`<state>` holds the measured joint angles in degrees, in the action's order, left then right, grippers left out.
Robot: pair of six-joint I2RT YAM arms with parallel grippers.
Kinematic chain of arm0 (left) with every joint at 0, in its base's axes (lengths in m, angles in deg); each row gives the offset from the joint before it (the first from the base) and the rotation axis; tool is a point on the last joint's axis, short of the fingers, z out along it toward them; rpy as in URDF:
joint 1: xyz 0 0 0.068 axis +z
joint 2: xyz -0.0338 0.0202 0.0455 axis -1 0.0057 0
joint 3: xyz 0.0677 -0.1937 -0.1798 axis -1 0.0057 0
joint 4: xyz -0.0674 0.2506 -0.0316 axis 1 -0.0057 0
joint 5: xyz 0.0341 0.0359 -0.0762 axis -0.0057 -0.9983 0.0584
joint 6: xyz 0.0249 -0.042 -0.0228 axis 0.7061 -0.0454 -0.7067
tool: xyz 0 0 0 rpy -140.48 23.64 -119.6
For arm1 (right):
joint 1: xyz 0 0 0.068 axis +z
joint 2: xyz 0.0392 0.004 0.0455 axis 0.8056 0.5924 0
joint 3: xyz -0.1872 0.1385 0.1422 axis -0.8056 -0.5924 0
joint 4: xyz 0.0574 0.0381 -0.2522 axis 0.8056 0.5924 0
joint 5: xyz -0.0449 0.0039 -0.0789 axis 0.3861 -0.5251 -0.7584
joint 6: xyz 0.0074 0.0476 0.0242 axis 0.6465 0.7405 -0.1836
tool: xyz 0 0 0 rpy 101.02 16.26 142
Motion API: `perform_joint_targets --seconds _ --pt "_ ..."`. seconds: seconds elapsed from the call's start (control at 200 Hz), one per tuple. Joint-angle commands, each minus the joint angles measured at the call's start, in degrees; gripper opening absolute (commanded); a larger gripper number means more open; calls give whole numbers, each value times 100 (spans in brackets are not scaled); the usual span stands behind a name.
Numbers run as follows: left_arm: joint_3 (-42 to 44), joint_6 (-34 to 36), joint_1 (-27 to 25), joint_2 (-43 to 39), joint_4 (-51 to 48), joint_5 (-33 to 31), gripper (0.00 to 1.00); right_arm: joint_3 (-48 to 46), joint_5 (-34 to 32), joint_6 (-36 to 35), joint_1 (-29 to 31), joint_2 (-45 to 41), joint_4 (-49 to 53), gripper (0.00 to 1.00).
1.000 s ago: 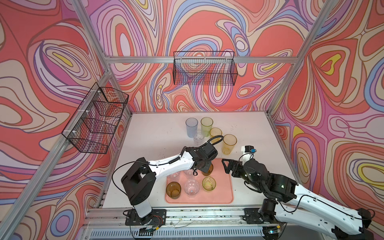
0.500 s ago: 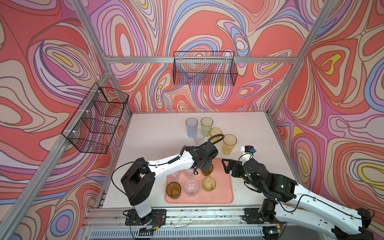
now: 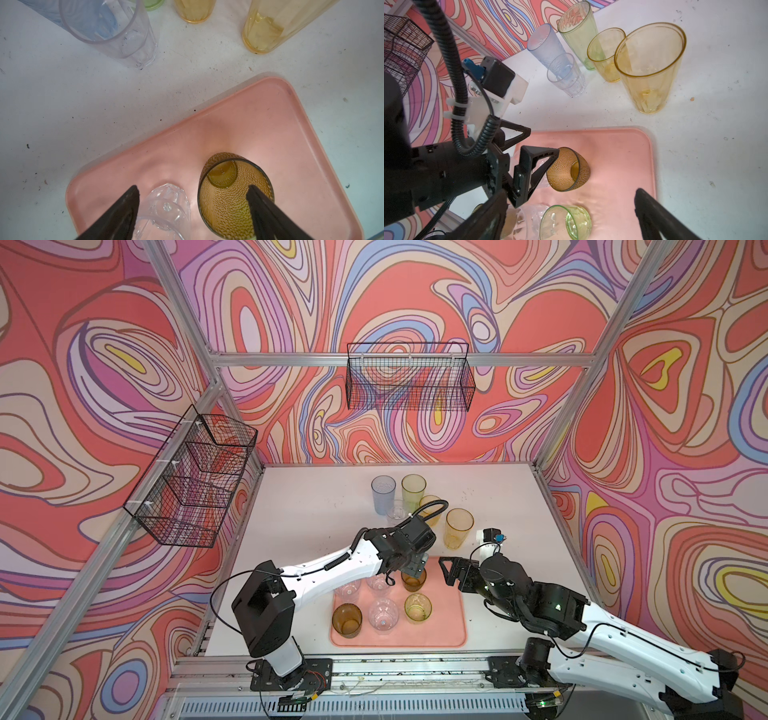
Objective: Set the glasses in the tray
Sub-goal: 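Open the left gripper to release the amber glass and lift away, then move the left gripper to the small clear glass beside the blue glass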
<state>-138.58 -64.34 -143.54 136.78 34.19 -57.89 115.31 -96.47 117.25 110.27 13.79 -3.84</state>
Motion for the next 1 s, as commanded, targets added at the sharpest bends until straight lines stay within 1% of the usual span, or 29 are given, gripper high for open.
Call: perform_joint_targets --seconds 0.0,0.135,0.28,0.441,0.621,0.816,0.997 --pt "-118 2 141 -272 -225 -68 92 325 68 -87 -17 49 173 98" --pt "-118 -100 615 -416 -210 347 96 711 10 -159 -12 170 405 98" --pt "-158 -137 1141 -537 -185 565 99 1203 -150 -137 -17 413 780 98" --pt "-484 -257 1676 -276 -199 933 100 1511 -241 -60 -14 449 938 98" --pt "-1036 -304 1827 238 -160 927 100 1703 -385 -100 -16 219 987 98" --pt "-1619 -348 1970 876 -280 1049 100 1954 -874 -114 -16 58 1353 98" --pt "-1791 -357 2062 1162 -179 1063 99 2229 -829 -148 -12 285 1552 99"
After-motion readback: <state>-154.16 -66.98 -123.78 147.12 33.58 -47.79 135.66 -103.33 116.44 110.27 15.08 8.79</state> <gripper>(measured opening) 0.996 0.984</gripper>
